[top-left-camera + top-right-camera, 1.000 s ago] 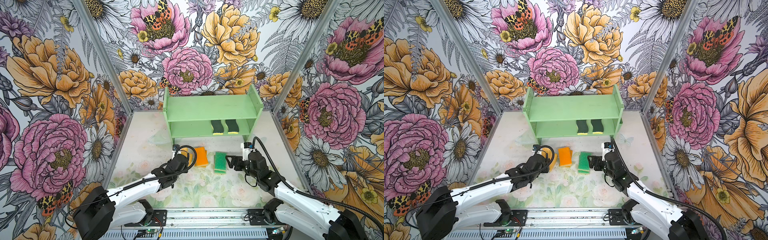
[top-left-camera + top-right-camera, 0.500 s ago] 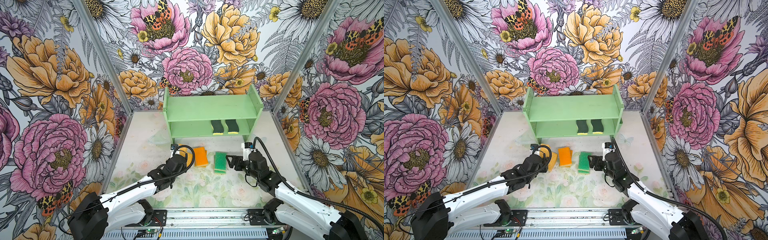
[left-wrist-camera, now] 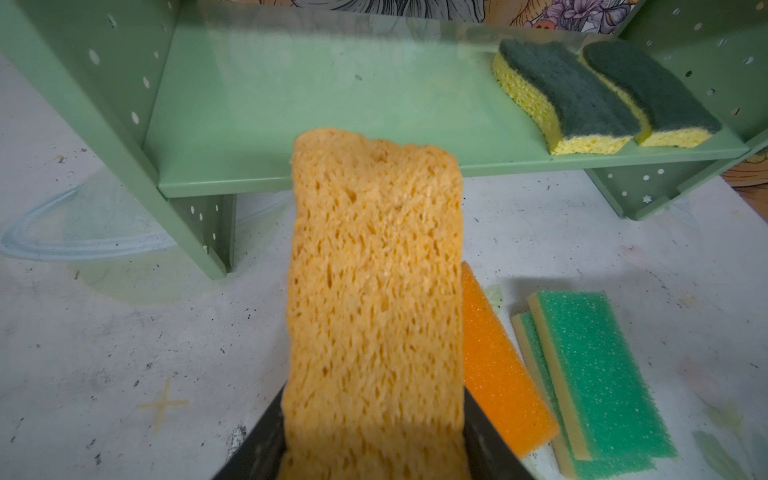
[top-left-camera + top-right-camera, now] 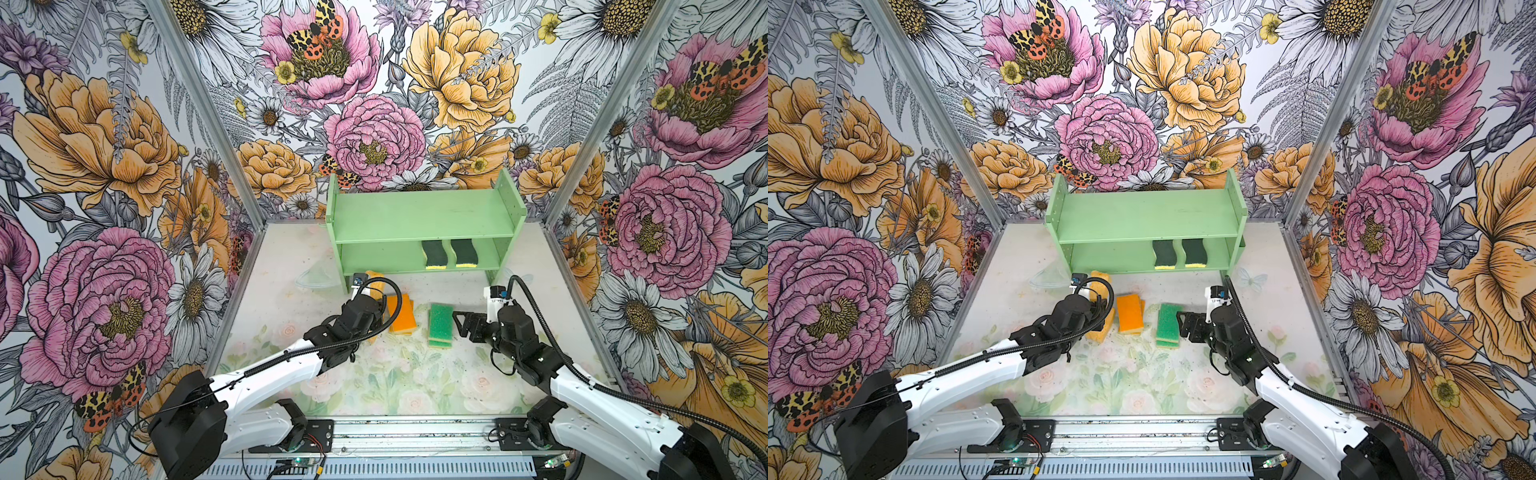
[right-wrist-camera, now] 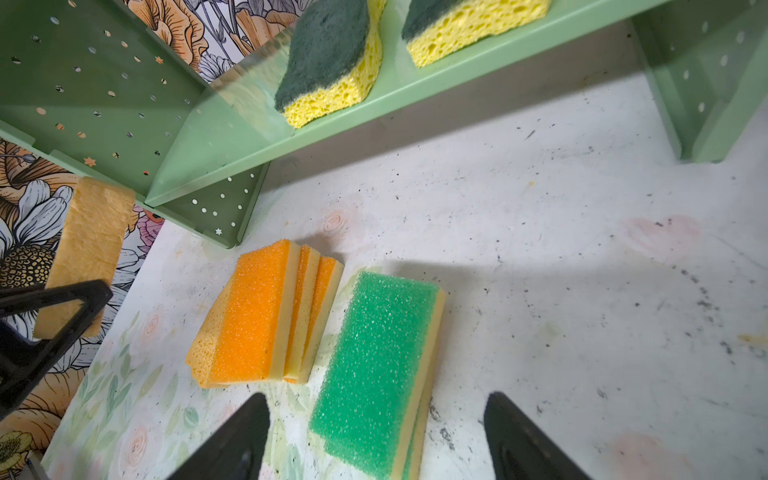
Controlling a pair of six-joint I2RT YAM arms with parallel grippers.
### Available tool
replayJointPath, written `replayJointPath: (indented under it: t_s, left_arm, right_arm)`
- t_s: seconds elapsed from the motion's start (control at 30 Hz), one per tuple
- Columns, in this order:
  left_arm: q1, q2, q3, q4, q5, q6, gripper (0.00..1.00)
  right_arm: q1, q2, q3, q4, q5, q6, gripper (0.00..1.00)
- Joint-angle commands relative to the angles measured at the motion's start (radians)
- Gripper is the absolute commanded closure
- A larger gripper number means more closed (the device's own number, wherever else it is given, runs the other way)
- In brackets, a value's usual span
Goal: Place and organize the cleaning sponges onto the shelf
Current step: 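Lift the yellow sponge with the left gripper and carry it toward the shelf, then push the held yellow sponge into the lower shelf beside the scouring pads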
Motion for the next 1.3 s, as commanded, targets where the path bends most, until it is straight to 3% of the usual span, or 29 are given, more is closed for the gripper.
replayJointPath:
  t_s: [0.0, 0.5, 0.87, 1.27]
  left_arm:
    - [-0.006, 0.043, 0.055, 0.059, 0.009, 0.060, 0.51]
    - [-0.009, 0.266, 0.151, 0.252, 0.010, 0.081, 0.54]
    - [-0.007, 0.316, 0.194, 0.334, -0.015, 0.104, 0.54]
    - [-0.015, 0.404, 0.255, 0.363, -0.088, 0.049, 0.53]
  right_arm:
    - [-0.008, -0.015, -0.008, 0.008, 0.022, 0.013, 0.17]
    - [-0.009, -0.038, -0.029, 0.008, 0.035, 0.041, 0.17]
    - [-0.009, -0.042, -0.032, 0.007, 0.050, 0.055, 0.18]
    - [-0.009, -0.057, -0.044, 0.007, 0.048, 0.060, 0.18]
